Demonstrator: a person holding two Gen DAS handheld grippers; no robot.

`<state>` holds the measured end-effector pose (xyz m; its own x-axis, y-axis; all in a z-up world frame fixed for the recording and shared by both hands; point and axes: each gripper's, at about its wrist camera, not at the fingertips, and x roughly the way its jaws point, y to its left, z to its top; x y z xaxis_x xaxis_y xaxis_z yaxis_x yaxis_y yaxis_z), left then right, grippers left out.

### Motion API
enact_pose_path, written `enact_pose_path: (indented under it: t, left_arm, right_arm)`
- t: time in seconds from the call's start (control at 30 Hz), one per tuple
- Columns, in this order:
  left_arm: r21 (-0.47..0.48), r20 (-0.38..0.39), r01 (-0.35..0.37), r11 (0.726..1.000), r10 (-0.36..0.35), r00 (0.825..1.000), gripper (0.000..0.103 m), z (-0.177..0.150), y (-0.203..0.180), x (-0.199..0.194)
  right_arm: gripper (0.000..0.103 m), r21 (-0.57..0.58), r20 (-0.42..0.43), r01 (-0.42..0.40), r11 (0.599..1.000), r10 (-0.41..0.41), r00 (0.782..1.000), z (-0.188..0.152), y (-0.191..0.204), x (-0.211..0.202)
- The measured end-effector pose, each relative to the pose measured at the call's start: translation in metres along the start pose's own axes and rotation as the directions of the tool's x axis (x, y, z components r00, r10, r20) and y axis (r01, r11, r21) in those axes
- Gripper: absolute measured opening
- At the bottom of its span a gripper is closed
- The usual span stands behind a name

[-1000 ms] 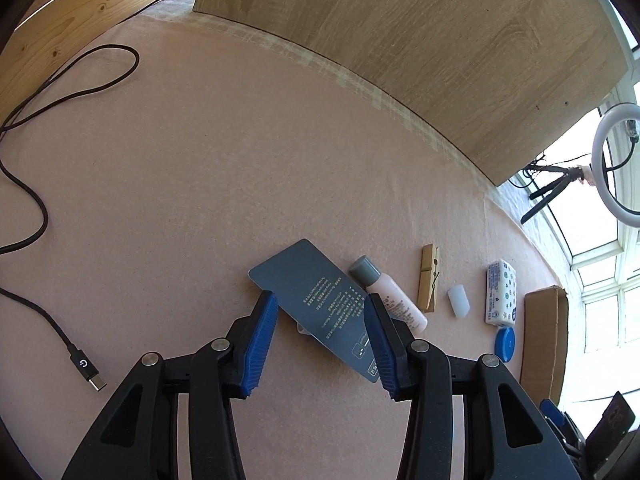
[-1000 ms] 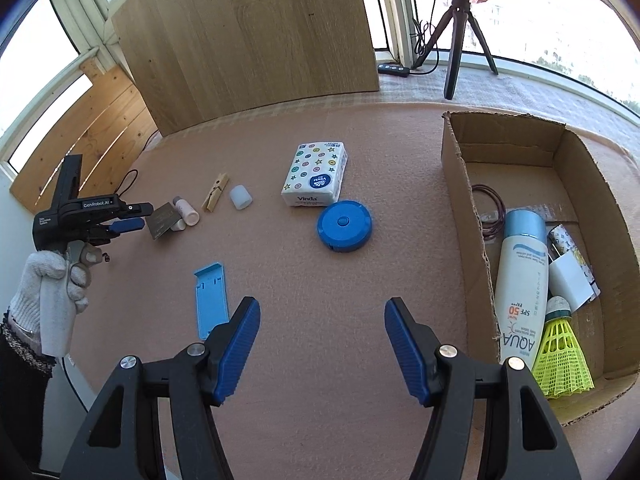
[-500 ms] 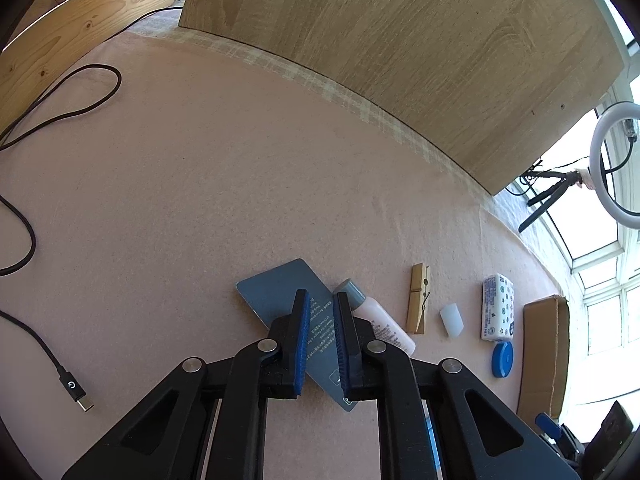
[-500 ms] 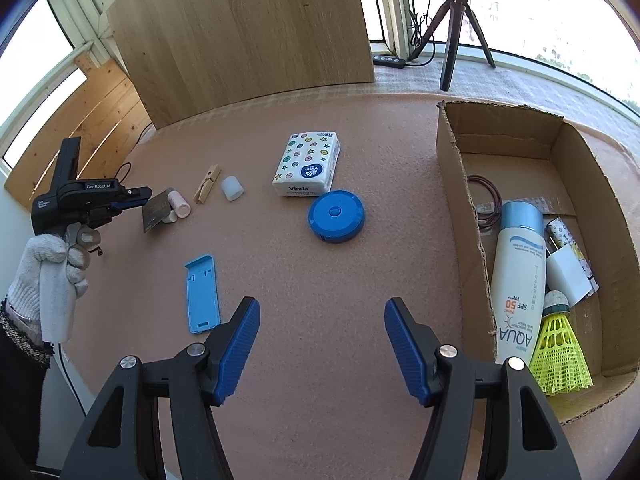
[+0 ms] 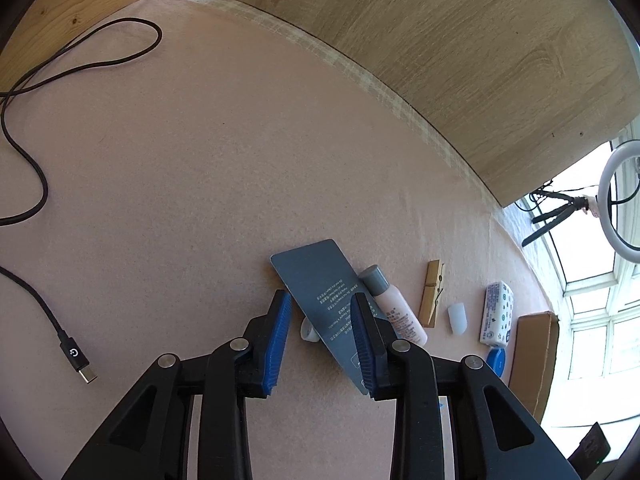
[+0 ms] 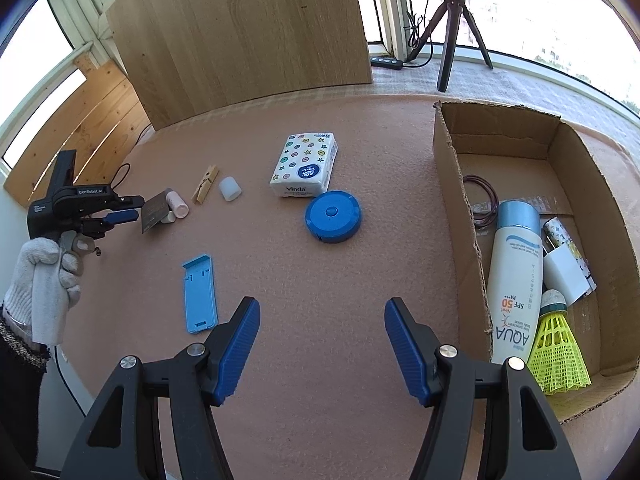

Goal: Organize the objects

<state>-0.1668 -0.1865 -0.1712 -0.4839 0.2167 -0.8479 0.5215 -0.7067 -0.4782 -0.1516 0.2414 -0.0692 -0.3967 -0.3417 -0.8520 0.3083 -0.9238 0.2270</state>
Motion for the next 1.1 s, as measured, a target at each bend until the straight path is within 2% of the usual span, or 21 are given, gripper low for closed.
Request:
enact_pose_path:
  t: [0.1,0.17,0.2,0.27,0.33,0.43,0.53,0.6,0.63,0.67,0.7,0.77,0.97,1.1]
  left_arm:
    - [-0.005,-0.004,0.009,1.000,-0.009,1.000,0.032,-0.001,-0.002,0.005]
    - [0.000,0.006,0.003,1.000,-0.003,1.000,0.020,-0.001,-0.004,0.008]
    - [-0.005,0.007,0.005,1.000,-0.005,1.000,0.019,-0.001,-0.004,0.009]
    - [-0.015,0.005,0.020,1.000,-0.020,1.000,0.009,-0.001,-0.004,0.011]
    - [-0.014,0.008,0.021,1.000,-0.021,1.000,0.009,-0.001,-0.005,0.012]
    - [0.015,0.017,0.013,1.000,-0.013,1.000,0.002,-0.002,-0.013,0.012]
    - [0.029,0.004,0.014,0.999,-0.014,1.000,0.002,-0.002,-0.019,0.013]
    - [0.043,-0.016,0.008,0.999,-0.008,1.000,0.009,-0.003,-0.025,0.016]
    - [0.043,-0.017,-0.007,0.999,0.007,1.000,0.027,-0.003,-0.027,0.016]
    - [0.041,-0.011,-0.017,0.999,0.018,1.000,0.049,-0.003,-0.029,0.015]
    - [0.033,-0.005,-0.021,0.999,0.021,1.000,0.056,-0.002,-0.031,0.013]
    - [0.032,-0.002,-0.010,0.999,0.010,1.000,0.058,-0.001,-0.036,0.011]
    - [0.024,-0.036,-0.061,0.998,0.062,0.997,0.062,0.008,-0.049,0.019]
    - [0.091,-0.018,-0.113,0.989,0.115,0.993,0.062,0.015,-0.059,0.019]
  right_arm:
    - [0.061,0.001,0.002,0.005,1.000,-0.005,1.000,0.000,-0.001,-0.001]
    - [0.061,0.008,0.002,0.008,1.000,-0.008,1.000,-0.001,-0.003,-0.002]
    - [0.061,0.012,0.001,0.010,1.000,-0.010,1.000,-0.001,-0.005,-0.002]
    - [0.061,0.019,0.000,0.017,1.000,-0.017,1.000,-0.002,-0.008,-0.002]
    - [0.061,0.024,-0.004,0.019,1.000,-0.019,1.000,-0.003,-0.012,-0.002]
    - [0.061,0.028,-0.006,0.022,0.999,-0.022,1.000,-0.005,-0.013,-0.002]
    - [0.061,0.027,-0.007,0.016,1.000,-0.016,1.000,-0.005,-0.013,-0.002]
    - [0.061,0.025,-0.006,0.014,1.000,-0.014,1.000,-0.006,-0.013,-0.003]
    - [0.061,0.025,-0.007,0.013,1.000,-0.013,1.000,-0.006,-0.013,-0.003]
    - [0.061,0.024,-0.007,0.012,1.000,-0.012,1.000,-0.006,-0.013,-0.002]
    - [0.061,0.024,-0.007,0.011,1.000,-0.010,1.000,-0.006,-0.014,-0.002]
    - [0.061,0.024,-0.006,0.009,1.000,-0.008,1.000,-0.006,-0.014,-0.002]
    - [0.061,0.034,-0.001,-0.003,0.999,0.003,1.000,-0.008,-0.017,-0.002]
    - [0.061,0.038,-0.003,-0.004,0.999,0.004,1.000,-0.012,-0.021,-0.003]
